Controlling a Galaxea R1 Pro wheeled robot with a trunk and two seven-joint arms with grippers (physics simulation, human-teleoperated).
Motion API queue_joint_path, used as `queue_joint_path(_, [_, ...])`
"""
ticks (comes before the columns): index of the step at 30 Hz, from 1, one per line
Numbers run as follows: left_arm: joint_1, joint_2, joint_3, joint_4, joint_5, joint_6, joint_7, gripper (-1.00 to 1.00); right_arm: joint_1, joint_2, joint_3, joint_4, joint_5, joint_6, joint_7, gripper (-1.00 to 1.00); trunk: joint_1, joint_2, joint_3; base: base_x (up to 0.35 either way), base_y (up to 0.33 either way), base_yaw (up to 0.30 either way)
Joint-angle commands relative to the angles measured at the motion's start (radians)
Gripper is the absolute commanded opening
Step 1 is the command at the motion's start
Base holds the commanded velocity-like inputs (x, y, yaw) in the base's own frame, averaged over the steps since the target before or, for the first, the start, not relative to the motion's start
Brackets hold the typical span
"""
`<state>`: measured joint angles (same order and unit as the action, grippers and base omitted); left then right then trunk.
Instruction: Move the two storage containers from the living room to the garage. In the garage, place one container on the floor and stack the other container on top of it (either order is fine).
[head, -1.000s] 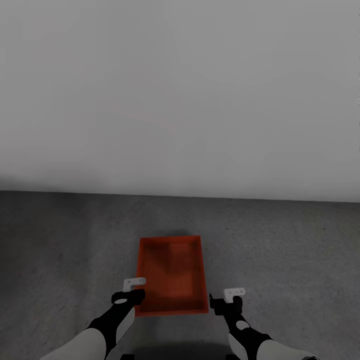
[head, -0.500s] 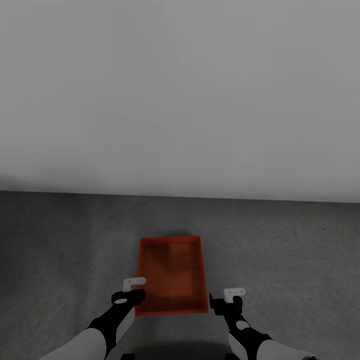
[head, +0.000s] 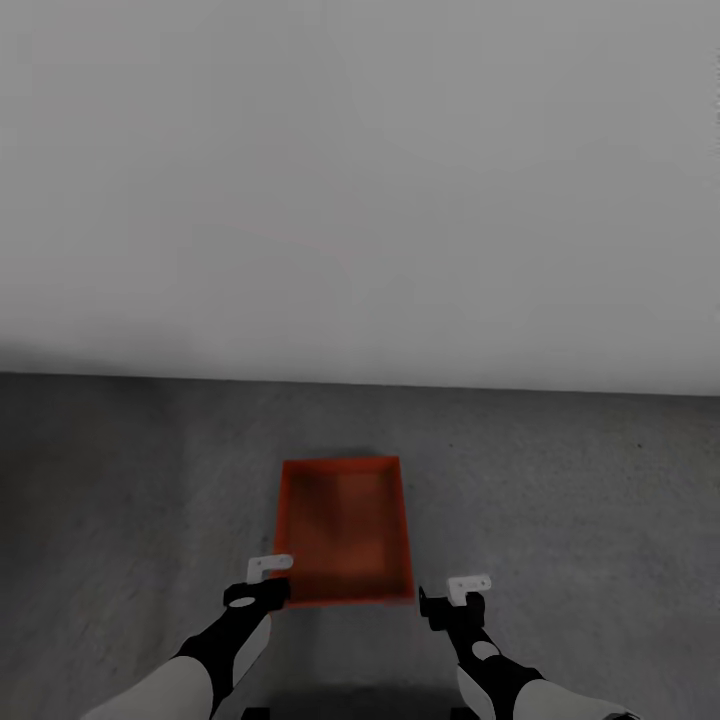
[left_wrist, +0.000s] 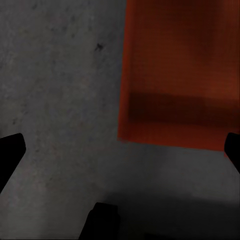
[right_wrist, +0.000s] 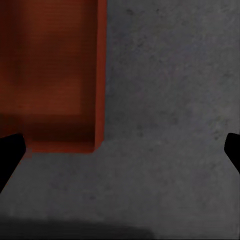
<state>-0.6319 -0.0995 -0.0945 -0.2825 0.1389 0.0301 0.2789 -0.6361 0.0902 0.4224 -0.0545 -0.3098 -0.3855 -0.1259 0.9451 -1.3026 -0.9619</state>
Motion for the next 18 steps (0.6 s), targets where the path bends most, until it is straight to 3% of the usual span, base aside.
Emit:
queue_joint_path(1, [0.000,0.000,-0.008,-0.001,0.010,0.003,0.006,1.00,0.000,0.000,0.009,0.001,-0.006,-0.003,-0.004,1.00,-0.001,0.000,0.000,-0.331,0.000,0.000])
queue_joint_path(18, [0.000,-0.002,-0.008,-0.001,0.010,0.004,0.008,1.00,0.000,0.000,0.009,0.001,-0.006,-0.003,-0.003,1.00,-0.001,0.000,0.000,-0.343,0.000,0.000])
